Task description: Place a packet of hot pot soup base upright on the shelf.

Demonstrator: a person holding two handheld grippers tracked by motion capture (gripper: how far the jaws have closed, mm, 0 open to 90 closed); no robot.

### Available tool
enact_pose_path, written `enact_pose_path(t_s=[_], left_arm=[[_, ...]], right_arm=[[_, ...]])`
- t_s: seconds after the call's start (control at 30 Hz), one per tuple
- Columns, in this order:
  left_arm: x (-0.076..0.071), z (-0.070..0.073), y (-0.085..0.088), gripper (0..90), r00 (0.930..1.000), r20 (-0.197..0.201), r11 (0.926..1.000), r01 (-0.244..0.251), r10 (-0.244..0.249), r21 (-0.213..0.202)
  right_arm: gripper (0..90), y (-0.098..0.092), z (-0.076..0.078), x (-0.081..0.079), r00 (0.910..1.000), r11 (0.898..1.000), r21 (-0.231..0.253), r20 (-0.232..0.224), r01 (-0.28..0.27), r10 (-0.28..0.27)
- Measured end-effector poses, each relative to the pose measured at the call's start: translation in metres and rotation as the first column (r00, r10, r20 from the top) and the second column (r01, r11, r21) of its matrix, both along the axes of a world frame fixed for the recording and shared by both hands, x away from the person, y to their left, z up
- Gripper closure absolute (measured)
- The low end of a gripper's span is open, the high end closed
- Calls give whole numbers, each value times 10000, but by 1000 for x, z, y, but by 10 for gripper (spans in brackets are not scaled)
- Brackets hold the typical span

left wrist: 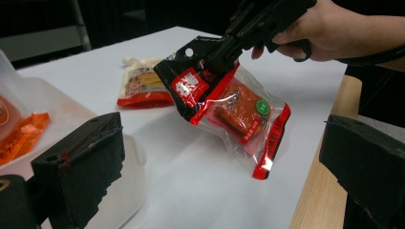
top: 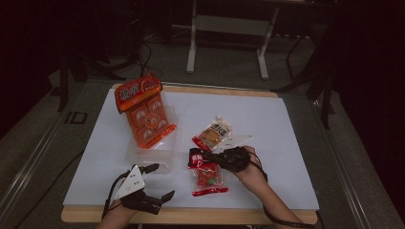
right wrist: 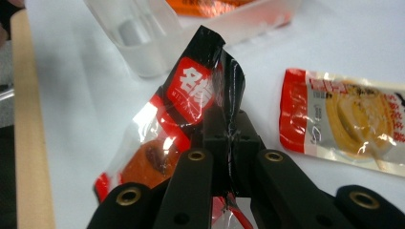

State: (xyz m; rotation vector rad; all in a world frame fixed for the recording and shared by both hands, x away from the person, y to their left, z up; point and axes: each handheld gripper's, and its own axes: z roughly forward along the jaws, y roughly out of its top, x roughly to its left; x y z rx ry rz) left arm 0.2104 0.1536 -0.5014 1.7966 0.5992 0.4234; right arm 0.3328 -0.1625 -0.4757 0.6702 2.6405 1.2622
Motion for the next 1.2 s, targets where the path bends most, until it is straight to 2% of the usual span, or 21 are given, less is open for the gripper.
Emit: enact_pose_path(t_s=[0.23, 0.27, 0.33, 0.47, 0.6, 0.67, 0.87, 1.2], left_arm=[[-2, 4, -2, 29, 9999, -110, 9999, 114, -113, 75], [-1, 6, -2, 29, 9986, -502, 9998, 173, -171, 28], [-1, 8, -3, 29, 9981, -601, 9998, 133, -123, 177], [-2, 11, -2, 29, 9988, -457, 9997, 191, -183, 178], [-1, 15, -1, 29, 9983, -571, 9999, 110, -107, 51], [-1, 16, -1, 29, 9981, -618, 9999, 81, -73, 133], [1, 23, -3, 29, 9987, -509, 10000, 24, -21, 54], [3, 34, -8, 29, 9986, -458, 9997, 260, -259, 21]], right_arm=[[884, -2, 10, -8, 9997, 9996, 238, 210, -155, 150], [884, -3, 13, -11, 9994, 9991, 362, 277, -208, 198], [884, -4, 16, -14, 9991, 9985, 462, 331, -278, 263], [884, -5, 23, -20, 9982, 9973, 602, 449, -420, 393], [884, -8, 28, -25, 9972, 9957, 784, 587, -503, 458], [884, -8, 29, -26, 9970, 9953, 809, 614, -523, 474], [884, -9, 37, -33, 9946, 9939, 874, 850, -669, 595], [883, -12, 47, -46, 9909, 9906, 1048, 1107, -884, 767]])
